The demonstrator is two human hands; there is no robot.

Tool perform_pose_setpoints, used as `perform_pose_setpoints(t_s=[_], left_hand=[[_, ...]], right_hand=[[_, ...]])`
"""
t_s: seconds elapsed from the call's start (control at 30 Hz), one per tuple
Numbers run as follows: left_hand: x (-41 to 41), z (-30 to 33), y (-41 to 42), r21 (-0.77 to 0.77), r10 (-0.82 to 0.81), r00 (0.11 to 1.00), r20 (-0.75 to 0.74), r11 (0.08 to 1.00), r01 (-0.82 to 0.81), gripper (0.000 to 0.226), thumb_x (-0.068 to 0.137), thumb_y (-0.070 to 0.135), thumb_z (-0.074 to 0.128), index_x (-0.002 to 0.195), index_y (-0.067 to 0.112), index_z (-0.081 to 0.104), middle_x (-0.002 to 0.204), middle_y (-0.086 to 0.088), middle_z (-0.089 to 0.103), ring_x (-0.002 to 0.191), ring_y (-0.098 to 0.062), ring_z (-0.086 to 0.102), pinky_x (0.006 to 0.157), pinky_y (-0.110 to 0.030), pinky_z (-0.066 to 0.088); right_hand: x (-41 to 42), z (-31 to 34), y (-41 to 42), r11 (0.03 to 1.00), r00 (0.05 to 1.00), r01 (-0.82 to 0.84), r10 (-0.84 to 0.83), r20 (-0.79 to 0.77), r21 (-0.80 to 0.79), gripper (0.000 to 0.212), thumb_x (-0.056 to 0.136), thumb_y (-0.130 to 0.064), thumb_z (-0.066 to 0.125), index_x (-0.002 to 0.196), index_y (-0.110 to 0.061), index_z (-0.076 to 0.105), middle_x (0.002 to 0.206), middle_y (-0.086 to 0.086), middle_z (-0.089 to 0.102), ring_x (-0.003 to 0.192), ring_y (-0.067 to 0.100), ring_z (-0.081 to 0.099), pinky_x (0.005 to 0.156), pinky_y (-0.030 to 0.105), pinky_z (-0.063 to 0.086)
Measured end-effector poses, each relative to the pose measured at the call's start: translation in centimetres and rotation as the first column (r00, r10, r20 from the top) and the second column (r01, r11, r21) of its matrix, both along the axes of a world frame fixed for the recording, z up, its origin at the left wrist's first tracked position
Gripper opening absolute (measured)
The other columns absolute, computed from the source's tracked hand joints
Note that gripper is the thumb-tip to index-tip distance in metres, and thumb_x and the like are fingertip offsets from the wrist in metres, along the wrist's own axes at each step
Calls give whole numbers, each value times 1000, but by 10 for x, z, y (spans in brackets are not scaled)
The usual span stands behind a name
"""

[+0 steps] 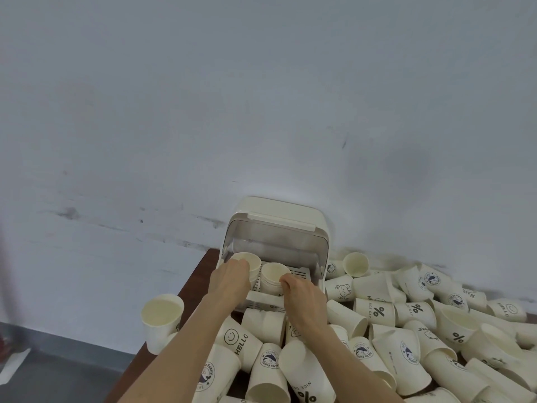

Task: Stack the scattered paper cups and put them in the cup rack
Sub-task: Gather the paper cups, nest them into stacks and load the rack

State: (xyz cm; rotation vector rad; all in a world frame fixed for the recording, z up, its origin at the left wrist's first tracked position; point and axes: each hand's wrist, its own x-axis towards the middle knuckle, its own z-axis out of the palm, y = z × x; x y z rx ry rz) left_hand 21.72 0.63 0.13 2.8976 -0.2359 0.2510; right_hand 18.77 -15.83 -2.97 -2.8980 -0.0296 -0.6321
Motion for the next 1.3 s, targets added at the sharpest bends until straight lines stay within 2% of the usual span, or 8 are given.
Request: perform_pose_setpoints(t_s=[0.17, 0.47, 0.67, 0.83, 0.97, 1.07, 1.17, 1.3], left_hand=[[0, -2, -3, 22, -11, 1000, 1, 1000, 11, 27, 90, 4, 45, 112, 10, 59, 113, -9, 62, 103, -28, 61, 78, -33, 47], [-4, -9, 2, 75, -29, 1000, 1, 997, 29, 26, 91, 4, 42, 112, 11, 56, 111, -9, 62, 102, -28, 61, 76, -35, 47], [-11, -7, 4, 105, -54, 998, -39, 993, 58, 29, 89, 3, 45, 116, 11, 53, 113, -9, 61, 102, -28, 61, 72, -33, 43], [-26, -6, 2, 35, -43, 999, -14, 998, 44, 44, 92, 12, 46, 135, 9, 37, 114, -8, 61, 100, -27, 60, 70, -34, 43], [-51, 1, -2, -46, -65, 998, -1, 997, 65, 18, 94, 16, 44, 109, 13, 53, 113, -5, 61, 102, -26, 59, 74, -34, 43], [-72, 4, -7, -59, -112, 994, 15, 992, 113, 17, 96, 21, 44, 107, 14, 55, 112, -4, 60, 104, -25, 58, 76, -34, 43], [-90, 5, -16, -86, -168, 986, 11, 982, 168, 14, 95, 23, 44, 95, 14, 55, 106, -5, 63, 95, -25, 60, 69, -33, 41], [-112, 7, -31, -72, -225, 974, 21, 971, 226, 24, 95, 27, 44, 109, 15, 59, 107, -3, 64, 95, -24, 62, 71, -34, 44]], right_hand=[[-1, 1, 1, 1000, 1000, -4, 4, -8, -21, 22, 100, -25, 37, 107, -26, 58, 96, -5, 67, 84, 22, 62, 59, 30, 36], [-5, 5, 3, 1000, 999, -14, 14, -32, -14, 27, 101, -24, 36, 115, -28, 58, 104, -6, 68, 90, 20, 62, 65, 31, 41], [-7, 13, 1, 988, 989, -57, 75, -126, 145, 39, 98, -15, 40, 133, -25, 54, 121, -2, 65, 113, 22, 58, 86, 35, 45], [-27, 17, 0, 980, 994, -44, 62, -87, 194, 39, 92, -4, 40, 125, -18, 55, 118, 4, 63, 106, 27, 56, 83, 38, 46], [-44, 22, -2, 965, 996, -51, 68, -56, 259, 39, 97, -11, 37, 129, -19, 56, 123, 2, 61, 110, 24, 56, 90, 39, 47], [-57, 31, -8, 956, 995, -88, 100, -29, 279, 38, 97, -14, 38, 130, -17, 57, 124, 2, 63, 114, 18, 56, 95, 33, 46], [-73, 39, -15, 956, 993, -103, 114, -24, 273, 35, 97, -12, 40, 127, -17, 59, 115, 0, 65, 105, 16, 58, 91, 30, 47], [-90, 44, -26, 949, 996, -78, 86, -11, 305, 35, 96, -13, 43, 125, -16, 62, 115, -1, 67, 103, 15, 62, 91, 30, 49]])
